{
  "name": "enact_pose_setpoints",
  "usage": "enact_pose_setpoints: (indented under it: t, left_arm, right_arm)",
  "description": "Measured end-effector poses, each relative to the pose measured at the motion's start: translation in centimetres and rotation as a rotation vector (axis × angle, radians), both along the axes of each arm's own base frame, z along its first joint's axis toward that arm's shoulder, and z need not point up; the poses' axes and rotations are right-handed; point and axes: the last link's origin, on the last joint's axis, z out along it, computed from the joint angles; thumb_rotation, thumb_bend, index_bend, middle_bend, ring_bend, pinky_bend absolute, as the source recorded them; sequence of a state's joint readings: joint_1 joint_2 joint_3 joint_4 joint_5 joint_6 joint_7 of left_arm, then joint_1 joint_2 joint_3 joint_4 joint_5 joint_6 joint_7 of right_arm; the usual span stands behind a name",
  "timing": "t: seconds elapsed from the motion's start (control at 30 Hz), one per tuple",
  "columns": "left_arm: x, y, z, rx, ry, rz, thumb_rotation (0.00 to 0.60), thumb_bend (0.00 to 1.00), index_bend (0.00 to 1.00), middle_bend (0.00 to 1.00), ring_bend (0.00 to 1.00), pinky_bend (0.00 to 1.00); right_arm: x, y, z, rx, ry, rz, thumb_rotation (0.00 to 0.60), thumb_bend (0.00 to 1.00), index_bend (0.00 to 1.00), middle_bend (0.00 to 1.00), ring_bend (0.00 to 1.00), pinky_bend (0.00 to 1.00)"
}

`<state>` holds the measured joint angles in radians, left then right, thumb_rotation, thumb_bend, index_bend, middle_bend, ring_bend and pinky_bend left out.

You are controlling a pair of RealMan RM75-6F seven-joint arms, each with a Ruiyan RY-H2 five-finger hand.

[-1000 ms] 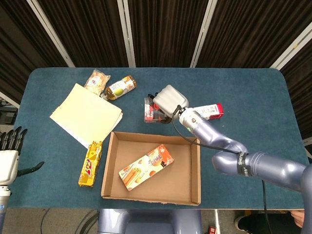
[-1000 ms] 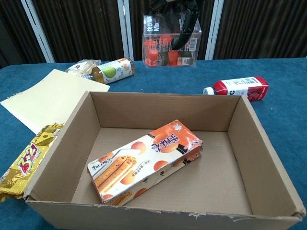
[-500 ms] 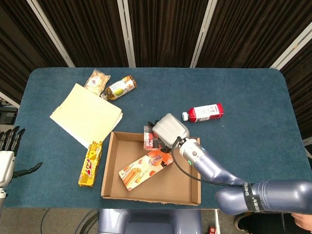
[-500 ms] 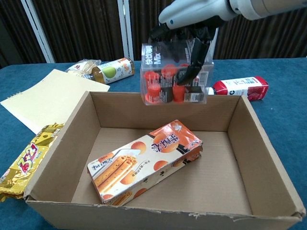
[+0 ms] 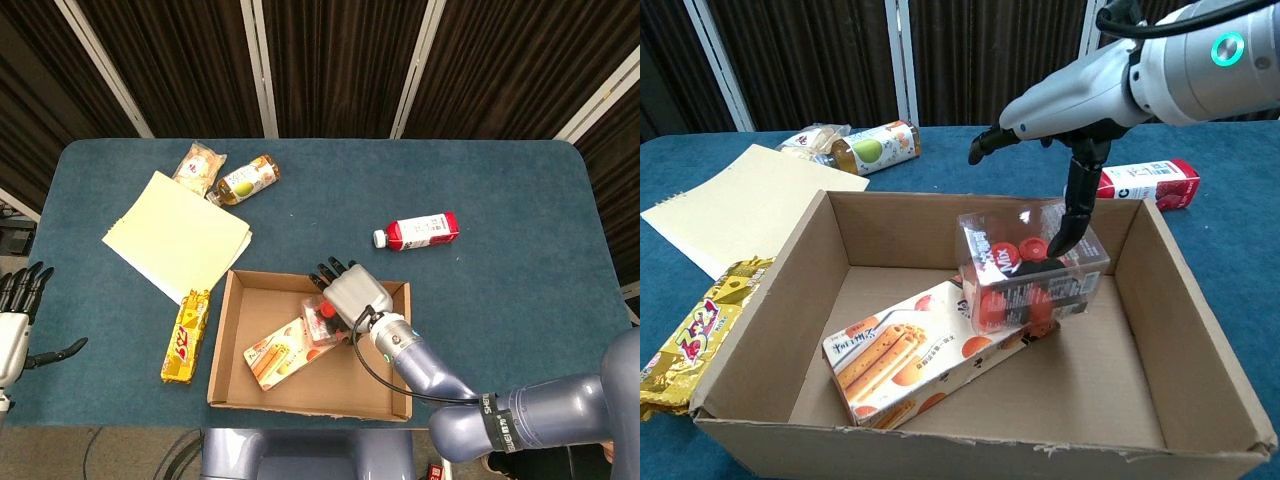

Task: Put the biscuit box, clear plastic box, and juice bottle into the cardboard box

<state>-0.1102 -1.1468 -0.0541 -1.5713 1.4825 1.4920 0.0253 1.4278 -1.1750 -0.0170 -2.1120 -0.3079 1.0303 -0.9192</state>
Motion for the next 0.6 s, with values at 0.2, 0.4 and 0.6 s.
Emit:
enact_pose_setpoints:
  t: [0.2, 0.4, 0.6]
  left_arm:
    - [-0.2, 0.2, -0.2, -0.004, 0.005, 0.013, 0.403, 0.00, 0.00, 0.00, 0.00, 0.00]
    - [0.0, 0.2, -0.2, 0.004, 0.012, 0.005, 0.400, 0.00, 0.00, 0.00, 0.00, 0.00]
    - [-0.1, 0.2, -0.6, 0.008, 0.040, 0.010, 0.400, 0.00, 0.00, 0.00, 0.00, 0.00]
  right_arm:
    - [-0.3, -0.5, 1.4, -0.037, 0.048, -0.062, 0.600, 0.00, 0.00, 0.00, 0.00, 0.15]
    - [-0.7, -1.3, 3.7, -0.116, 0.113, -0.064, 0.600, 0.00, 0.00, 0.00, 0.00, 0.14]
    - [-1.4, -3.6, 5.4, -0.204, 0.135, -0.010, 0.600, 0.00, 0.00, 0.00, 0.00, 0.13]
